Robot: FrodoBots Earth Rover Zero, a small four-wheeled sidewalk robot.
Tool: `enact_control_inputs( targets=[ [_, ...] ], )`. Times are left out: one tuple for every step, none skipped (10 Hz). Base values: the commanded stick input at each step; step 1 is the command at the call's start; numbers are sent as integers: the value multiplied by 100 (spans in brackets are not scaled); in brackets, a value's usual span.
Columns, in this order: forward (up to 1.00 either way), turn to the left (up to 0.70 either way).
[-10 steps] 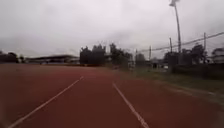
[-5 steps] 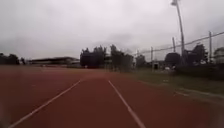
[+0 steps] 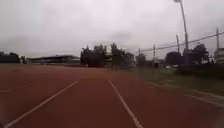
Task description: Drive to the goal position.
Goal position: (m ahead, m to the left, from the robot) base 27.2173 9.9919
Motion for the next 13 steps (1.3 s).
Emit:
enact_control_inputs(
  targets=[
    [70,0],
    [70,0],
    [70,0],
    [70,0],
    [70,0],
    [70,0],
    [70,0],
    [70,0],
    [70,0],
    [70,0],
    [70,0],
    [70,0],
    [70,0]
  ],
)
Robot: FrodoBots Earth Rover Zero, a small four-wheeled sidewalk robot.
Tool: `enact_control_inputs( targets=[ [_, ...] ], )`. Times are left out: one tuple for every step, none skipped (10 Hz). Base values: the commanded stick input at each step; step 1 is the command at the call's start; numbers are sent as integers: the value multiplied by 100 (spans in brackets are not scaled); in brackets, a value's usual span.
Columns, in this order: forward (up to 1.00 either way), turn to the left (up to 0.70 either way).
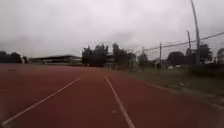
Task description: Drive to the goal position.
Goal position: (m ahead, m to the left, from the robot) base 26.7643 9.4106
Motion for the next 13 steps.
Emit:
enact_control_inputs(
  targets=[
    [70,0],
    [70,0],
    [70,0],
    [70,0],
    [70,0],
    [70,0],
    [70,0],
    [70,0],
    [70,0],
    [70,0],
    [70,0],
    [70,0],
    [70,0]
  ],
)
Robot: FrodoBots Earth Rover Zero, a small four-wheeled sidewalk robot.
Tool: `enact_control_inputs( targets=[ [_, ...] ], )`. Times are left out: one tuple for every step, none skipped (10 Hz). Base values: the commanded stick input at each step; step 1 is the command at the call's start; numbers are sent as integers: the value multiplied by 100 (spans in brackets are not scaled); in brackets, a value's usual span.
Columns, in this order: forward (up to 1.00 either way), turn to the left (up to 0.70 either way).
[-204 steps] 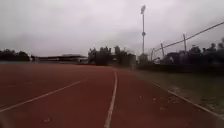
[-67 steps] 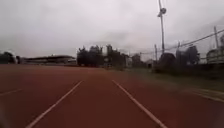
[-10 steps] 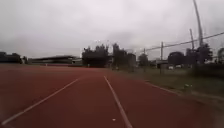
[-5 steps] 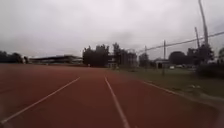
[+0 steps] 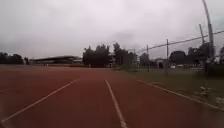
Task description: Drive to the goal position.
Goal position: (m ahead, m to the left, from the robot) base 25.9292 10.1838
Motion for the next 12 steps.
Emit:
enact_control_inputs(
  targets=[
    [70,0],
    [70,0],
    [70,0],
    [70,0],
    [70,0],
    [70,0],
    [70,0],
    [70,0],
    [70,0],
    [70,0],
    [70,0],
    [70,0]
  ],
)
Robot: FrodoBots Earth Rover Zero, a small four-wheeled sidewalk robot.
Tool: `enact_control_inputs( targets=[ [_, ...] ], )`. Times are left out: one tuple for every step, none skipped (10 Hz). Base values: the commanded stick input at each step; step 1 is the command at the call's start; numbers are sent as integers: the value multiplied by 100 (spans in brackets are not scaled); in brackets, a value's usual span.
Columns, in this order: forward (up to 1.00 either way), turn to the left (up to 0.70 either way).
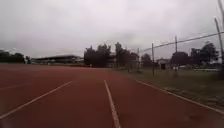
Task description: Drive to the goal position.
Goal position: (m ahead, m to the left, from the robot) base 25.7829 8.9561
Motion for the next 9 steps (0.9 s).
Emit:
enact_control_inputs(
  targets=[
    [70,0],
    [70,0],
    [70,0],
    [70,0],
    [70,0],
    [70,0],
    [70,0],
    [70,0],
    [70,0]
  ],
)
